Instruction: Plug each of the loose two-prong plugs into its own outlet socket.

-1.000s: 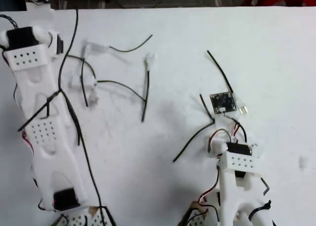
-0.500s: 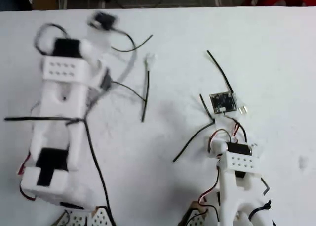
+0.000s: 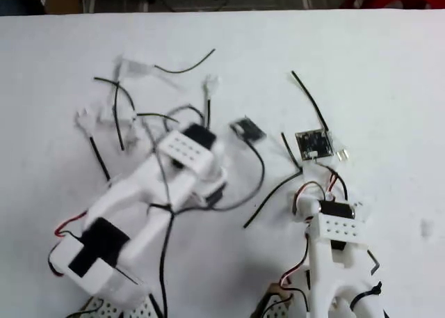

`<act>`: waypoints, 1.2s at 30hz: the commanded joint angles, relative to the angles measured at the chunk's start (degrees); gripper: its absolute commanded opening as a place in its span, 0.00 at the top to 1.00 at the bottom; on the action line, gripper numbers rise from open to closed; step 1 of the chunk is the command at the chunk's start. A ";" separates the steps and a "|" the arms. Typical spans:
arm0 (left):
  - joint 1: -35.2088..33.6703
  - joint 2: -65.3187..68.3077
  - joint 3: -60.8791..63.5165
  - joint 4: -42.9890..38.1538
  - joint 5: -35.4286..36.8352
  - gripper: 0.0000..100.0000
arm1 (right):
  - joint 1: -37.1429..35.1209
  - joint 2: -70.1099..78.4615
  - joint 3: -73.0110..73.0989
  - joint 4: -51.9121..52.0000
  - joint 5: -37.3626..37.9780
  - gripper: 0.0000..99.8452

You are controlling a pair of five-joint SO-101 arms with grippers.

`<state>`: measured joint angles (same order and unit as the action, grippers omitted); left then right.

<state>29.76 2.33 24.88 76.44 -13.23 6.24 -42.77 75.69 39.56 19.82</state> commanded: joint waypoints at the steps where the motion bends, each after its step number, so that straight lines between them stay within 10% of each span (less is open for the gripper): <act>1: 3.38 -3.56 5.36 -9.49 4.75 0.97 | 0.66 -0.84 -0.35 -0.48 0.00 0.79; 14: -6.73 -3.56 8.00 -14.15 6.59 0.96 | 3.82 -1.27 -0.79 -0.84 -0.09 0.79; 20: -12.18 -3.82 7.82 -14.33 13.80 0.75 | 3.82 -1.27 -0.79 -0.84 -0.09 0.79; 36: -18.59 -3.91 3.16 -9.85 6.33 0.74 | 3.47 -0.92 -0.79 -0.92 -0.09 0.79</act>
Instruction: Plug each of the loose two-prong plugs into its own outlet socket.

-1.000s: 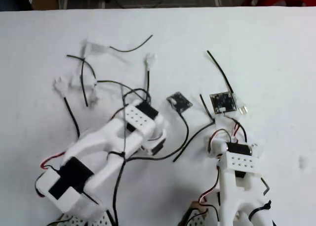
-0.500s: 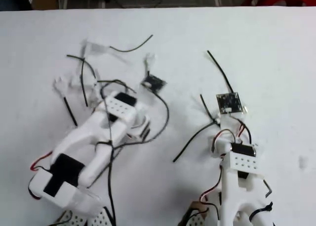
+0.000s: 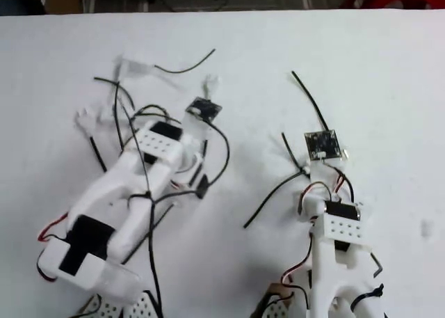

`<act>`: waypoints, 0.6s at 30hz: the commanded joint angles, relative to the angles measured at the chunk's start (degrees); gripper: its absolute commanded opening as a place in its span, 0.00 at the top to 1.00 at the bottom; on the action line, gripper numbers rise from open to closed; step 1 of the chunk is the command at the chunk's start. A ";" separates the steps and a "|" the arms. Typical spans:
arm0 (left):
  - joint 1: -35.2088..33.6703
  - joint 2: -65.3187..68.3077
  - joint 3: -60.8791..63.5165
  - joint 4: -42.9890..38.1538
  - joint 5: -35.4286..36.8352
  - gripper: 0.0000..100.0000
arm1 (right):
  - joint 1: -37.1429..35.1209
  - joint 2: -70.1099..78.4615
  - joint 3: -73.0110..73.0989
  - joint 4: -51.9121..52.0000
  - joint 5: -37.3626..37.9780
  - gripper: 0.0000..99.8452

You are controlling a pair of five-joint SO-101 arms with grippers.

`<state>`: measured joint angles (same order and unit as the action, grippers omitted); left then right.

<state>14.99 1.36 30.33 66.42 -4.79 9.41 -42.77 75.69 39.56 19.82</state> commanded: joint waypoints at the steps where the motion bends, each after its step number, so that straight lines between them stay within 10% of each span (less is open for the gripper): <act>1: -5.32 -2.95 -2.37 0.18 -2.55 0.74 | 0.31 -0.92 -0.79 -0.92 -0.09 0.79; 14: -22.20 -3.12 -19.52 13.98 -4.84 0.74 | 0.31 -0.92 -0.79 -0.92 -0.09 0.79; 18: -29.49 -2.59 -23.82 13.45 5.71 0.74 | 0.22 -0.84 -0.79 -0.92 -0.09 0.79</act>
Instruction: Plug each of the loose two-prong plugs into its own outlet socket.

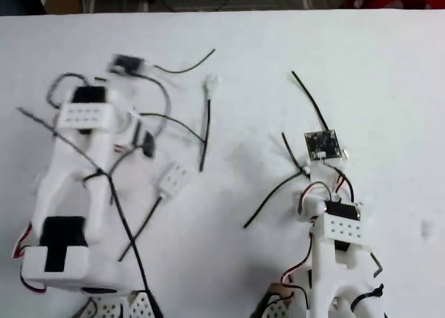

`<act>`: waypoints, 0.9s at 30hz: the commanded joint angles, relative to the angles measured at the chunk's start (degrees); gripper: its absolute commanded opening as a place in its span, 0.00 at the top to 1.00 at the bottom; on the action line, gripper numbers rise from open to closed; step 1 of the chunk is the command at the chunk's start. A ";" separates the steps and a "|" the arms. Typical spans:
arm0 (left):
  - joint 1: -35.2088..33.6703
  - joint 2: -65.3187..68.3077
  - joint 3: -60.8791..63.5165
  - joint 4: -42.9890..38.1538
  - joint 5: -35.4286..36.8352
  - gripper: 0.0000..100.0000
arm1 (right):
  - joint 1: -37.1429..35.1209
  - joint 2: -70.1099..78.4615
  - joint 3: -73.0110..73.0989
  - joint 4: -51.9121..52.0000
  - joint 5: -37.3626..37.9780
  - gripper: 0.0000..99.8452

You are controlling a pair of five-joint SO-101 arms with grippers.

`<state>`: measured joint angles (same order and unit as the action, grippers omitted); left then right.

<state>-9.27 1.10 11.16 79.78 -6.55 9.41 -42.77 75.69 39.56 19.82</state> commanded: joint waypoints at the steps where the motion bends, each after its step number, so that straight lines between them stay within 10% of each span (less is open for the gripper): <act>1: -7.08 -2.33 -5.10 -0.88 11.08 0.74 | 0.22 -0.84 -0.79 -0.92 -0.09 0.79; 15: -13.32 19.38 -19.25 -9.23 22.77 0.74 | -1.89 -0.84 -0.44 -0.92 -0.09 0.79; 27: -17.36 60.44 -75.87 16.00 28.13 0.74 | -1.89 -0.84 -0.44 -0.92 0.09 0.79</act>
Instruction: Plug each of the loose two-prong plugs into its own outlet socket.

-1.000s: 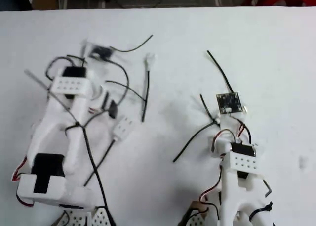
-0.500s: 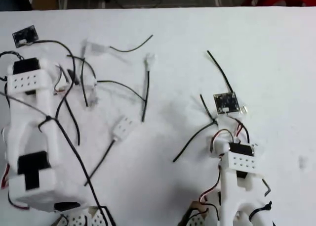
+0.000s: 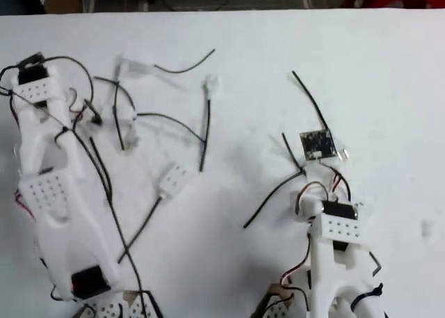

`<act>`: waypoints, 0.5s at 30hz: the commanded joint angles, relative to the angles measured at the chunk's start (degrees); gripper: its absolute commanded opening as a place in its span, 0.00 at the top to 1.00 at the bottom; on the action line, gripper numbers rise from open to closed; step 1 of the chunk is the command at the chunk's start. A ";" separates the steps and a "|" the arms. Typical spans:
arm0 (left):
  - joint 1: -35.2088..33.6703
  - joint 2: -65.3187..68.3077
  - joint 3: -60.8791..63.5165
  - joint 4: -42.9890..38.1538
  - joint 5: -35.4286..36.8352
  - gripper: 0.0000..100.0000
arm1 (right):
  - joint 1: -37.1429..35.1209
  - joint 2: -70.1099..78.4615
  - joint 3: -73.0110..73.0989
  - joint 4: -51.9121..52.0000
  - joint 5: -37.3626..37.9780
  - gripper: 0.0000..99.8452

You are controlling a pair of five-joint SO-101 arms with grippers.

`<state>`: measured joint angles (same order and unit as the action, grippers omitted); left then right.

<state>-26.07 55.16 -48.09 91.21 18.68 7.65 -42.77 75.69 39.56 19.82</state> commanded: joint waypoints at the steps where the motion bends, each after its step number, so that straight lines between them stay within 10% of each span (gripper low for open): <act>1: -0.75 8.92 -21.36 6.07 3.69 0.74 | -0.13 -0.84 -0.44 -0.92 0.09 0.79; 8: -0.75 23.60 -47.30 10.02 4.04 0.78 | -0.13 -0.84 -0.53 -0.92 0.26 0.79; 15: -0.40 23.52 -46.95 11.08 -1.14 0.85 | -0.13 -0.84 -0.53 -0.92 0.26 0.79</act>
<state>-26.33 79.87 -92.84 101.58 18.68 7.65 -42.77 75.69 39.56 19.82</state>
